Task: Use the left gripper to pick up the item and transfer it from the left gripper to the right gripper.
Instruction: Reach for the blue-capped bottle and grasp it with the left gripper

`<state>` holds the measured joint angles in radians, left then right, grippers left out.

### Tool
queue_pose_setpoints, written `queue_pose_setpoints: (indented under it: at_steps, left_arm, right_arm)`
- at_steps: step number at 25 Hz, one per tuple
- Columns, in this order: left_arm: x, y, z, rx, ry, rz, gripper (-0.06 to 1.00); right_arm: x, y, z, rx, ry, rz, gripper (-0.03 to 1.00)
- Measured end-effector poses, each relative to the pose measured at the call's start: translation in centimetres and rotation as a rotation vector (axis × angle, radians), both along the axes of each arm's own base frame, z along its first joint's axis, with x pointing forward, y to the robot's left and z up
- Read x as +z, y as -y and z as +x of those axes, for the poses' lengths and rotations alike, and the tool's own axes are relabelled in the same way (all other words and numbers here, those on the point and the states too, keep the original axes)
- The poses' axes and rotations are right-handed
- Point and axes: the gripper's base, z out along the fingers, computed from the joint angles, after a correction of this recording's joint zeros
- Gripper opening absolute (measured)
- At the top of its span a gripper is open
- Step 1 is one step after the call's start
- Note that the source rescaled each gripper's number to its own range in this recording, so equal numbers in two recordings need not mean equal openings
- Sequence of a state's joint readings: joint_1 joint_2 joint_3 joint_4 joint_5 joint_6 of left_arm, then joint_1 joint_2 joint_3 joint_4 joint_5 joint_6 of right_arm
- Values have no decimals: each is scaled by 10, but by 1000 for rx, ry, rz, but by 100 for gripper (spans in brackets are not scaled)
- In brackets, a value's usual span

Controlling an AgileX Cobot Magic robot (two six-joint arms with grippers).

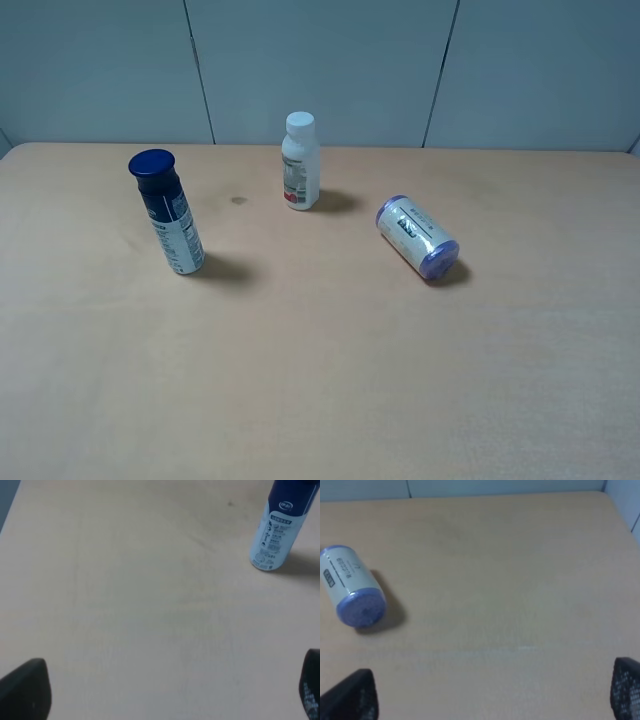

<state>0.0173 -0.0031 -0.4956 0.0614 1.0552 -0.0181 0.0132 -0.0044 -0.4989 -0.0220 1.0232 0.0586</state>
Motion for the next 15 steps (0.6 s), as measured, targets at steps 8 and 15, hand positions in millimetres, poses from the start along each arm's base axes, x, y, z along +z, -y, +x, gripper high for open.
queue_pose_setpoints:
  at_steps: [8,15]
  left_arm:
    - [0,0,0,0,0,0,100]
    - [0,0,0,0,0,0,100]
  right_arm:
    - [0,0,0,0,0,0,100]
    - [0,0,0,0,0,0,100]
